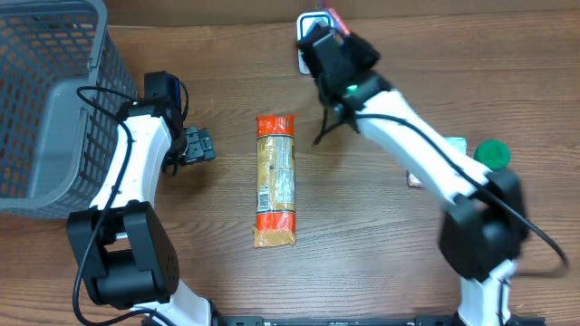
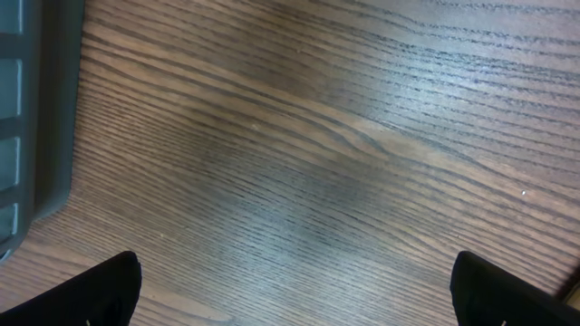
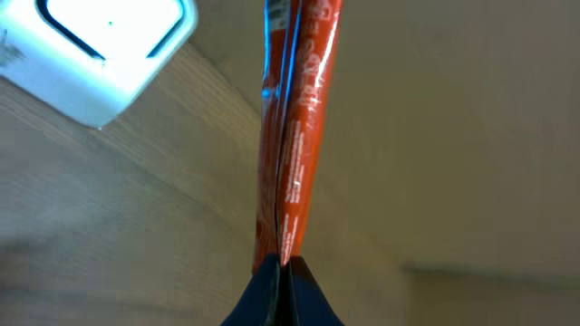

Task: Scan the item barcode
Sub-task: 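Carry the red stick packet right and release it beside the packets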

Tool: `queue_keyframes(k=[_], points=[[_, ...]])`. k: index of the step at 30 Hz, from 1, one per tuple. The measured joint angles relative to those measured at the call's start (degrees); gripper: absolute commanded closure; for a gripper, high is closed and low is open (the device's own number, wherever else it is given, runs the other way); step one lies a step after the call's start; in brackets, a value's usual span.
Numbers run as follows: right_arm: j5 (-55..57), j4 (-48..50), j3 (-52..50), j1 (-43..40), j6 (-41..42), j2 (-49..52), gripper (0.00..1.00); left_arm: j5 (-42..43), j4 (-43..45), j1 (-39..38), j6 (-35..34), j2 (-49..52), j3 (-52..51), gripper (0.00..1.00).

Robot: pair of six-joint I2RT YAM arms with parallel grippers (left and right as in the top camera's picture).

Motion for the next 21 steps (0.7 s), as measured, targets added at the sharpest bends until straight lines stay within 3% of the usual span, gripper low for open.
queue_keyframes(k=[7, 10, 15, 21], points=[[-3.78, -29.7, 0.98, -2.89, 28.85, -6.1, 0.96, -0.02, 0.0, 0.0, 0.0, 0.0, 0.0, 0.0], [-7.91, -37.68, 0.11, -5.22, 38.29, -5.75, 0.96, -0.02, 0.0, 0.0, 0.0, 0.0, 0.0, 0.0], [-12.57, -43.21, -4.13, -9.77, 48.48, -5.73, 0.96, -0.02, 0.0, 0.0, 0.0, 0.0, 0.0, 0.0], [-15.69, -43.6, -11.61, -13.6, 52.63, -5.66, 0.96, -0.02, 0.0, 0.0, 0.0, 0.0, 0.0, 0.0]])
